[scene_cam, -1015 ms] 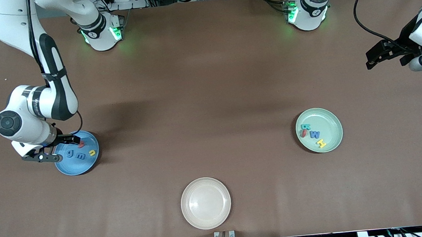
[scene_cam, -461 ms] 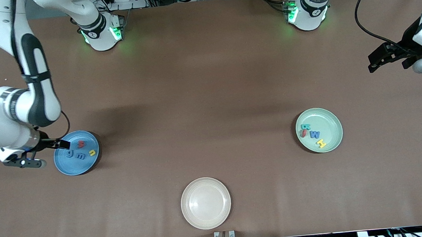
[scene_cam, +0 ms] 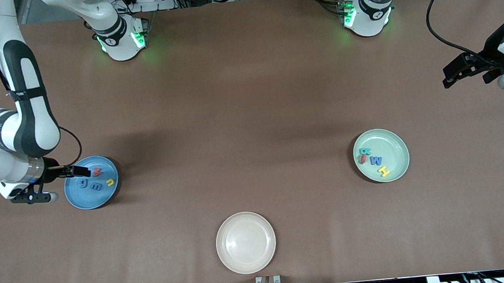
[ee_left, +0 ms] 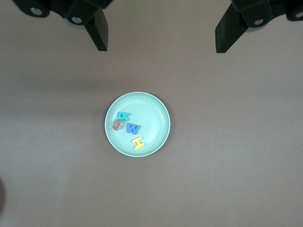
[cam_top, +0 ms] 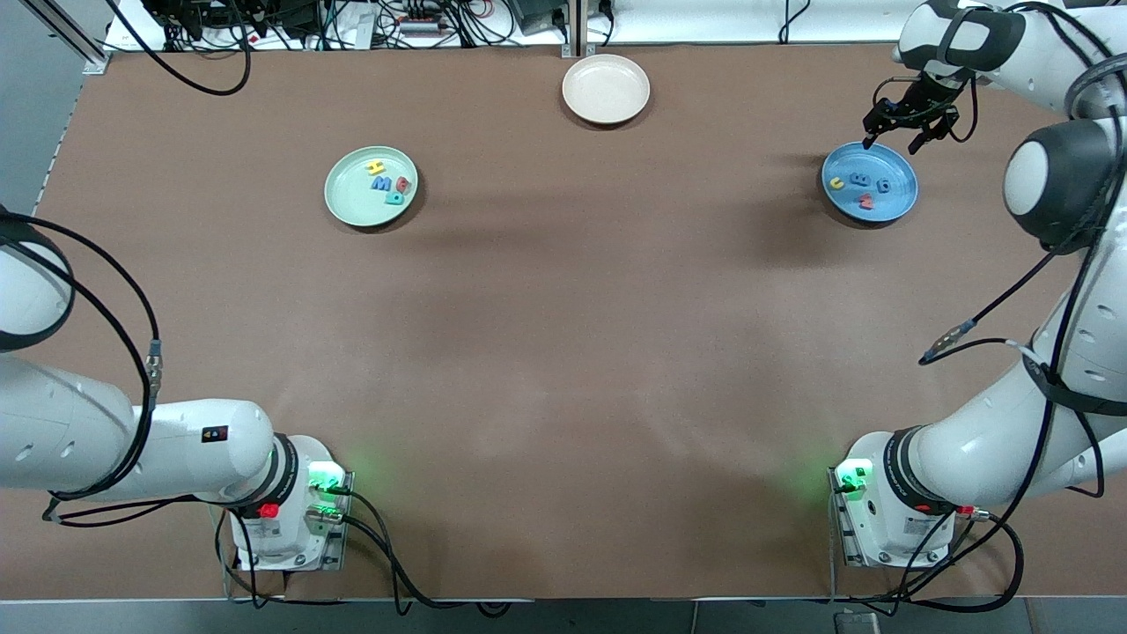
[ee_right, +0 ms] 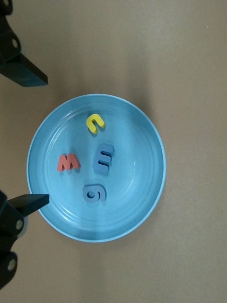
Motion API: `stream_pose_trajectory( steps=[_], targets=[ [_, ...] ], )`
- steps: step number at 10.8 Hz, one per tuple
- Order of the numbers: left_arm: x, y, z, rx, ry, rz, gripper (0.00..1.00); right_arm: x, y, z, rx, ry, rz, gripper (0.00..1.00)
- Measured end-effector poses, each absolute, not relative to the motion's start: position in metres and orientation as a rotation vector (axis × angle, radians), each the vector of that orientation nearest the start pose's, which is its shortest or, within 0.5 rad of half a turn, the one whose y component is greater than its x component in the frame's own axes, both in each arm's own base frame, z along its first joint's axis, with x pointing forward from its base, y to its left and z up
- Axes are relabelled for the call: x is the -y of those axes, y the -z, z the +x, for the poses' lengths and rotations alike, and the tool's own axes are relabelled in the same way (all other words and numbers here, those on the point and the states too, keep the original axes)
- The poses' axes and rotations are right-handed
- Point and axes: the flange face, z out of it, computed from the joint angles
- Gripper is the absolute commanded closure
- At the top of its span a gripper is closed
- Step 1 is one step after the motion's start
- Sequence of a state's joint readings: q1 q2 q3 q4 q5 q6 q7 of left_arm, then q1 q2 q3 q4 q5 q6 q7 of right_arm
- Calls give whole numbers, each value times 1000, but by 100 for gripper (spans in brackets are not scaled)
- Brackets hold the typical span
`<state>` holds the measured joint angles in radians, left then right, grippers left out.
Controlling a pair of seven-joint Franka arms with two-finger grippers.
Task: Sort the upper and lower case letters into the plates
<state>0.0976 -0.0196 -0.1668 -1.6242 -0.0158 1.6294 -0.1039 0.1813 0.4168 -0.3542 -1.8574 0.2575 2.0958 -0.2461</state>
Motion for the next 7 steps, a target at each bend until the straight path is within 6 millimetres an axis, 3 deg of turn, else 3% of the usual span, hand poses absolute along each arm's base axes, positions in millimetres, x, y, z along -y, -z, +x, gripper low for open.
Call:
stream_pose_trajectory(
  steps=[2,4,5,7],
  targets=[
    [40,-615,552,58,39,-3156,0,67,-312,613,-21,-215,-3057,0],
    [39,-615,552,61,39,-3156,0,33,-331,610,67,-218,-3118,0],
    [39,-615,552,61,39,-3156,0,18,-339,604,96,-212,-3127,0],
    [40,-622,553,59,69,-3157,0,10,-356,582,119,-198,-3121,0]
  ],
)
